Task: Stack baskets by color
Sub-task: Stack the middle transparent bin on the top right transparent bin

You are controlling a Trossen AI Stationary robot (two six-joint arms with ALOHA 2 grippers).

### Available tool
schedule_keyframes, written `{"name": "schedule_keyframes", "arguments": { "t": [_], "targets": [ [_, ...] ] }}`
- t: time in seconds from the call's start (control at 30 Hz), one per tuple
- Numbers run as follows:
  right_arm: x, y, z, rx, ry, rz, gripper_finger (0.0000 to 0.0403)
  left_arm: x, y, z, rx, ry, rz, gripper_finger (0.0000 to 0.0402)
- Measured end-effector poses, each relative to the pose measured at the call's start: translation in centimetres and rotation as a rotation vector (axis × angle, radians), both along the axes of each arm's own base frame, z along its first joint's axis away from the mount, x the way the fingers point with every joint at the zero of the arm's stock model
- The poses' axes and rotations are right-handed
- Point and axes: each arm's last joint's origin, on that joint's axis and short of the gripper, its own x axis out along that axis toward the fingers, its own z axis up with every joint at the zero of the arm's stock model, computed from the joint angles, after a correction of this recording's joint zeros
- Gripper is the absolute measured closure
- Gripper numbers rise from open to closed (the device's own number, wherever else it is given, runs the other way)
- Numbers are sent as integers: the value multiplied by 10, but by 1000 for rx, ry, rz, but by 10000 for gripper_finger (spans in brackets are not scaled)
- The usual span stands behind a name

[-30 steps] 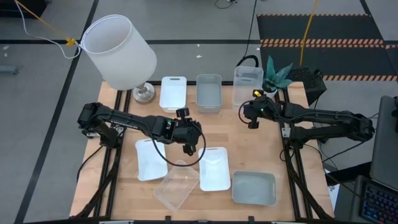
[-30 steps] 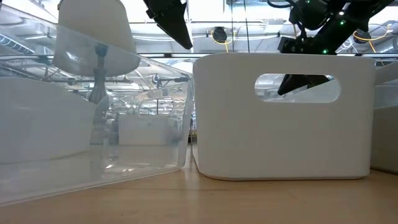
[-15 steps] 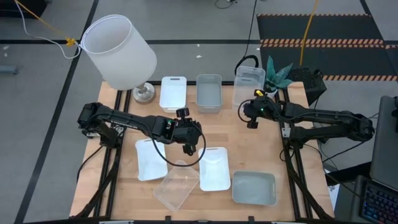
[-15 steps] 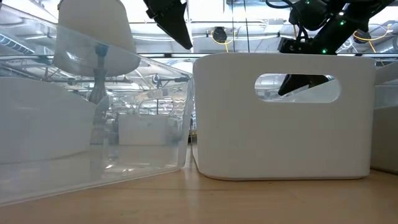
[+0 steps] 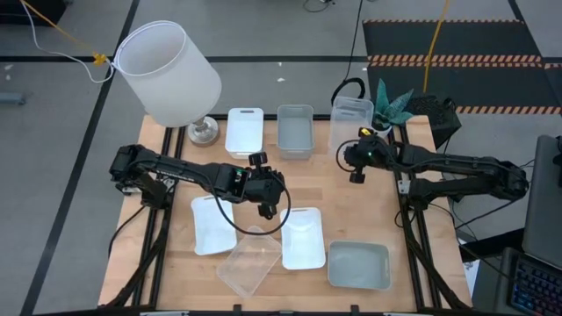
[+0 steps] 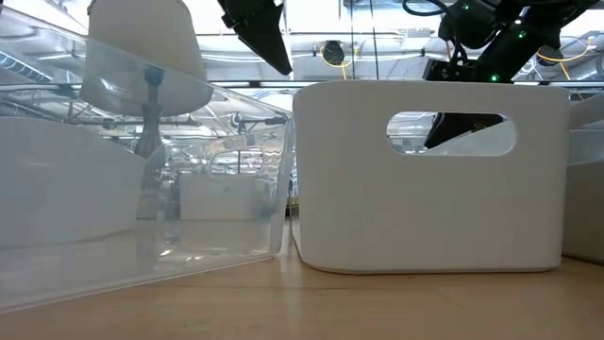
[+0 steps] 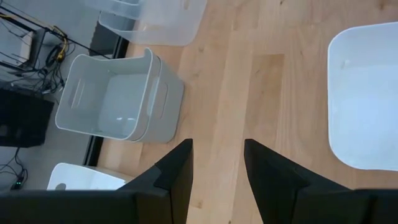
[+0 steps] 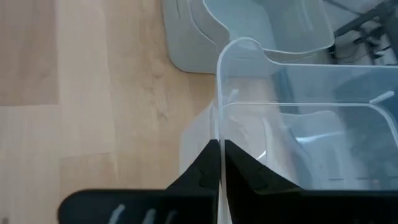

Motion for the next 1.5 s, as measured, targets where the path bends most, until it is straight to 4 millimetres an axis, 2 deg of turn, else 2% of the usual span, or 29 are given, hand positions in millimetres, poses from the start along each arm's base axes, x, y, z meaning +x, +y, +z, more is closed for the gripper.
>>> {"name": "schedule_keyframes", "arguments": {
  "t": [0.17, 0.47, 0.63, 0.77, 0.97, 1.27, 1.5],
  "targets": [
    [-3, -4, -1, 13, 1, -39, 395, 0, 0, 0, -1, 0, -1, 257],
    [-3, -6, -1, 28, -7, -64, 352, 0, 0, 0, -1, 1, -1, 257],
    [-3, -6, -1, 34, -13, -71, 340, 0, 0, 0, -1, 1, -1, 256],
    [-2, -6, 0, 34, -37, -80, 352, 0, 0, 0, -1, 1, -1, 256],
    [-1, -7, 2, 34, -62, -86, 397, 0, 0, 0, -1, 1, -1, 256],
    [4, -6, 6, 101, -172, -68, 400, 0, 0, 0, -1, 1, -1, 256],
    [5, -4, 6, 154, -188, -21, 400, 0, 0, 0, -1, 1, -1, 256]
  ]
}}
